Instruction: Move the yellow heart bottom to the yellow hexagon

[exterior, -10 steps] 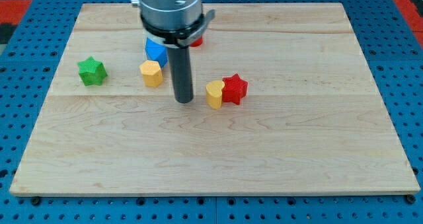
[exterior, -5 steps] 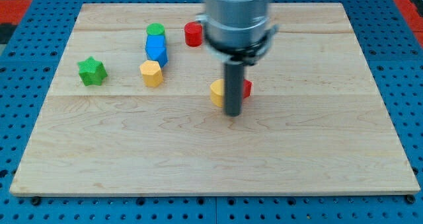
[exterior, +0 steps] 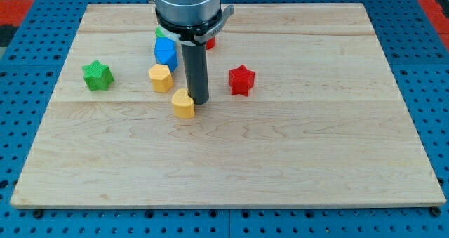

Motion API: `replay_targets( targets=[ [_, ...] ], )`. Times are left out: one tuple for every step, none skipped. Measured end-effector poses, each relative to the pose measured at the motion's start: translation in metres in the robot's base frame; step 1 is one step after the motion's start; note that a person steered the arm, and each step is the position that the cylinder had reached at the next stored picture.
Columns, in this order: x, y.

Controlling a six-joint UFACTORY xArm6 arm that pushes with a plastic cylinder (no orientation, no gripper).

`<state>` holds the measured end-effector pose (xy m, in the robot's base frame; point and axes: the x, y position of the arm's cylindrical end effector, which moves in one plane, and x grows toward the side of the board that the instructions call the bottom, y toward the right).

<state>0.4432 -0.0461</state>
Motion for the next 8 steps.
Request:
replay_targets(
  targets=[
    [0.018,0.001],
    [0.038,0.004],
    [0.044,-0.004],
    [0.038,-0.025],
    [0.031,-0.043],
    [0.021,-0.045],
    [0.017,-0.045],
    [0.017,-0.049]
  ],
)
